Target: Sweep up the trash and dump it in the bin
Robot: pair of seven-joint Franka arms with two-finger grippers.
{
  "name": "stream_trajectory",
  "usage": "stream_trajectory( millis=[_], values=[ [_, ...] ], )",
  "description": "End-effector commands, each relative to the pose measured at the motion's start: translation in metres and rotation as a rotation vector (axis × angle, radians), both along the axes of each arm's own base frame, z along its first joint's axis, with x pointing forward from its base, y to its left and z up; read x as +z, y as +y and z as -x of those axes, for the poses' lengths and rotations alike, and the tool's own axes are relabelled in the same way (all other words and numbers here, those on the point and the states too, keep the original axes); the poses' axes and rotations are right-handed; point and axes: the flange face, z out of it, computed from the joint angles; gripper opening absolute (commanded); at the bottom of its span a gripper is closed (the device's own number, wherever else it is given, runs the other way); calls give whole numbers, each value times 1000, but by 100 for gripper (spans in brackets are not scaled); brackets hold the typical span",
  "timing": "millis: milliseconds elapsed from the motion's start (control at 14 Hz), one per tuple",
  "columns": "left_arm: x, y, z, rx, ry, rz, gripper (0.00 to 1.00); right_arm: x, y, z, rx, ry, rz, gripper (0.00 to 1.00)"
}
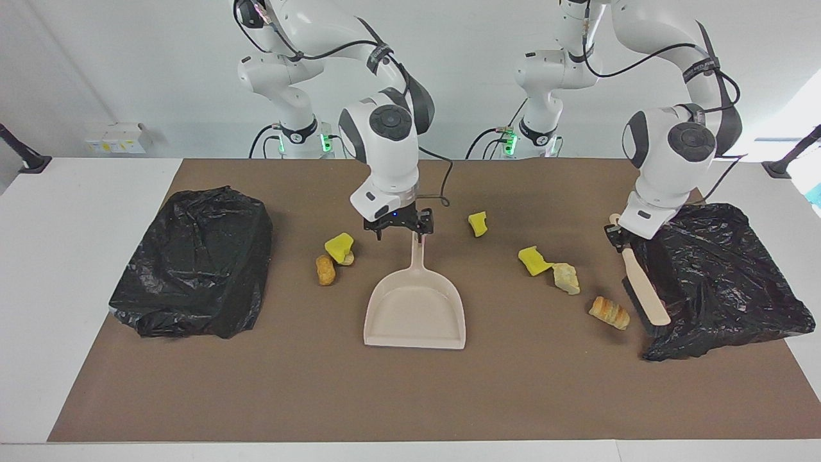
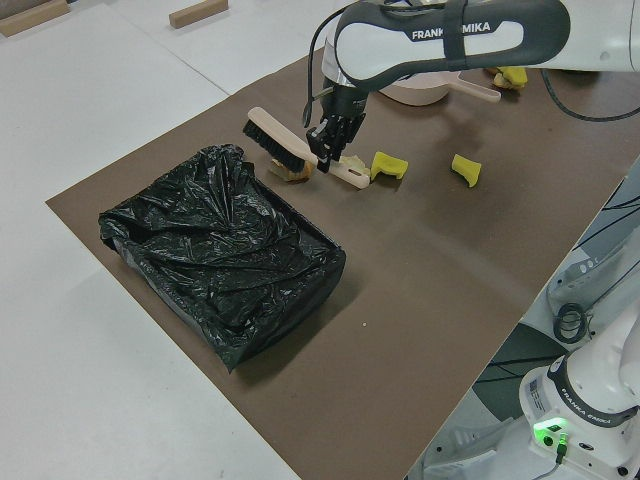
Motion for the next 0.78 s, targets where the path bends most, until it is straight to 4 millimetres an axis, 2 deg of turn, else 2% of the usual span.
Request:
stream_trajectory(
  millis=[0,143,285,357,428,499,570,713],
  values=[
    [-24,12,-22,-69,29,-14,0,-24,25,0,-13,-5,-14,100],
    [-28,22,-15,-171,78,-5,0,-39,20,-1,-8,-13,-19,100],
    [-32,21,-8,-316,149,8,0,-51,20,5,-2,0,-10,100],
    [-32,19,-7,-381,169,13,0,-54,21,9,7,9,-2,94],
    [-32,24,-5,-443,193,19,0,-53,23,10,11,10,0,70],
    [-31,26,-5,-517,206,25,0,-52,23,10,11,12,5,41],
    [-30,27,-3,-603,249,2,0,-50,24,10,8,11,7,2],
    [-25,26,6,-668,328,-49,0,-50,28,14,-29,19,7,0]
  ],
)
